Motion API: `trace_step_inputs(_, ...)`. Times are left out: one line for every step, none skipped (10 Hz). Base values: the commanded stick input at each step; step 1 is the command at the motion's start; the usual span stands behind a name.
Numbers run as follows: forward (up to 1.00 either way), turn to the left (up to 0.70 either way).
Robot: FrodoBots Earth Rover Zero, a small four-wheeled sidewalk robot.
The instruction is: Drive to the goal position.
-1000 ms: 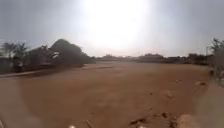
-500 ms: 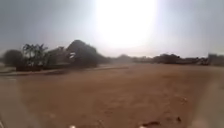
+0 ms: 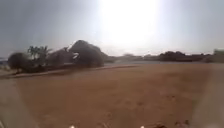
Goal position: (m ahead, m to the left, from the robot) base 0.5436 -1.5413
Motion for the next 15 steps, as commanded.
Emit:
trace_step_inputs(0.45, -0.27)
trace_step_inputs(0.45, -0.27)
trace_step_inputs(0.45, -0.27)
trace_step_inputs(0.45, -0.27)
trace_step_inputs(0.45, -0.27)
trace_step_inputs(0.45, -0.27)
trace_step_inputs(0.45, -0.27)
trace_step_inputs(0.45, -0.27)
trace_step_inputs(0.45, -0.27)
trace_step_inputs(0.45, -0.27)
trace_step_inputs(0.45, -0.27)
trace_step_inputs(0.45, -0.27)
trace_step_inputs(0.45, -0.27)
trace_step_inputs(0.45, -0.27)
trace_step_inputs(0.45, -0.27)
